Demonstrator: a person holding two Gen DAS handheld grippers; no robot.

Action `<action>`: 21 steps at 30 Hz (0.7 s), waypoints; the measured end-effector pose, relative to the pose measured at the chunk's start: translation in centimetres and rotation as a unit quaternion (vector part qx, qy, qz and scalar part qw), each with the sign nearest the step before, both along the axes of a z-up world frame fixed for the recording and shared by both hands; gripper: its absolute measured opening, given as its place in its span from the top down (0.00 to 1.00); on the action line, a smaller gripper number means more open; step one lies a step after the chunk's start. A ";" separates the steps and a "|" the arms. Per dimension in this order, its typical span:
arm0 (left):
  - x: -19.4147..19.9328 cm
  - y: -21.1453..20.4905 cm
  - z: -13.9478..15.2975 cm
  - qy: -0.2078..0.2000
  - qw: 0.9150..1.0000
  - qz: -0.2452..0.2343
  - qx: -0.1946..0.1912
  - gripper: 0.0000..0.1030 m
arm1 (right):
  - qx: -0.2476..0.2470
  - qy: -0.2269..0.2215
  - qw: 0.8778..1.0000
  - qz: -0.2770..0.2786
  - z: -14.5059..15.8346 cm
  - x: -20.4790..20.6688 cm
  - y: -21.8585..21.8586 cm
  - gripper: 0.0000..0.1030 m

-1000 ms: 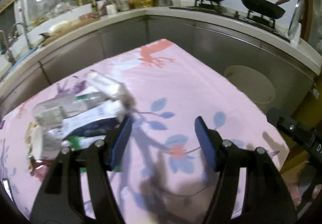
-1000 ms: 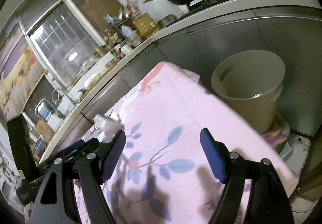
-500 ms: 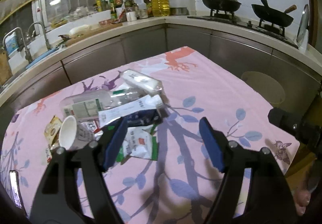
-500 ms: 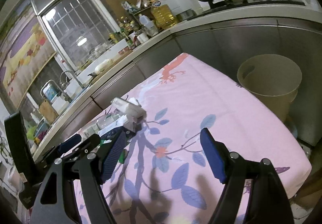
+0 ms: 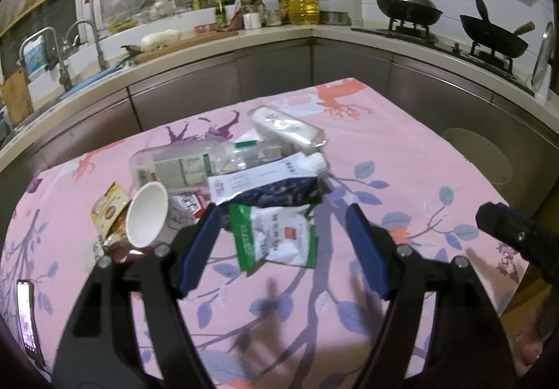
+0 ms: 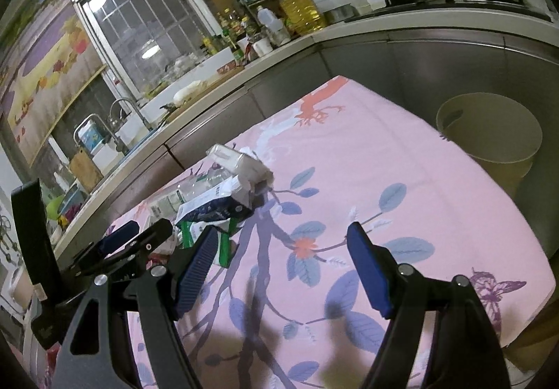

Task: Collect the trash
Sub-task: 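Return both tools to the table and approach the white cup and green packet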

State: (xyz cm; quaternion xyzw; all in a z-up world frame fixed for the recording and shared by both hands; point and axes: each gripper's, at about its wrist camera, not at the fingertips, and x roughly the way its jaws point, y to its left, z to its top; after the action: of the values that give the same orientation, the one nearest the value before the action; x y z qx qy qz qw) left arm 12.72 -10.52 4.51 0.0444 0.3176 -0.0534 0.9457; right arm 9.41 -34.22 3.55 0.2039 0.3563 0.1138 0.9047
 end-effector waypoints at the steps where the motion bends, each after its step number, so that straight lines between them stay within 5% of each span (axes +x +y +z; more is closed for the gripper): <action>1: 0.1 0.3 -0.1 0.001 1.000 0.002 -0.001 0.31 | -0.002 0.002 1.000 0.003 -0.1 0.1 0.3 0.28; 21: -0.5 9.2 -2.2 0.015 0.997 0.078 -0.024 0.31 | -0.021 0.035 0.998 0.045 -2.1 1.4 4.5 0.29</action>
State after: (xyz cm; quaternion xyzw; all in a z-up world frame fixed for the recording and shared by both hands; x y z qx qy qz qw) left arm 12.20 -1.36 2.35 -0.0040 0.3331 0.0124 0.9428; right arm 10.82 -29.75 1.41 0.1725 0.3992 0.1399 0.8895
